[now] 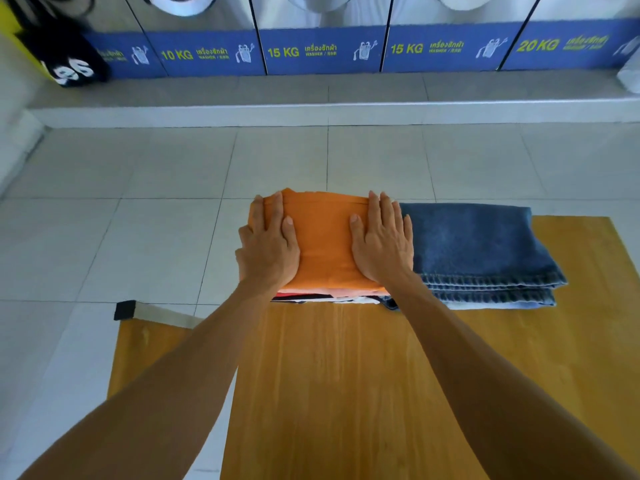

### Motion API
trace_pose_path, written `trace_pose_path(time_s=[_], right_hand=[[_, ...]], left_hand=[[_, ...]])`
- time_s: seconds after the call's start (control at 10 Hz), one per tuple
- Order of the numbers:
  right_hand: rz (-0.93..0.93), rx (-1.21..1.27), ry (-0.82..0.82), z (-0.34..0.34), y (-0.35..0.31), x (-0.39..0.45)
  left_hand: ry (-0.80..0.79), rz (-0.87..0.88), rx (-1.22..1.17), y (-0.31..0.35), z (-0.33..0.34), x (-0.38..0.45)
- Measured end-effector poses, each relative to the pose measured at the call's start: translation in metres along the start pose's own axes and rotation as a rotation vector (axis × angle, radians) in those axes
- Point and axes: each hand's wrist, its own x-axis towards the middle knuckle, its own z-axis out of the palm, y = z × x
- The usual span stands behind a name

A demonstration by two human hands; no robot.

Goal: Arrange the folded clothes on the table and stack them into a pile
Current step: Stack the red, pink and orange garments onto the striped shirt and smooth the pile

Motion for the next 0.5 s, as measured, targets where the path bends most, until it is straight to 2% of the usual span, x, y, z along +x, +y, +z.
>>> trace_pose_path(time_s=[0.2, 0.3, 0.5], right_hand=[[0.010, -0.002, -0.110, -0.022, 0.003, -0.018], [0.023, -0.023, -0.131, -0.033, 0.008, -0.040], [0.020, 0.000, -0.078, -0.062, 0.005, -0.076]], left_hand=[[-0.178, 0.018, 0.233, -0.004, -0.022, 0.006], [-0.161, 0.075, 0.303, -0.011, -0.035, -0.014], [-0.193, 0.170, 0.269, -0.011, -0.059, -0.055]])
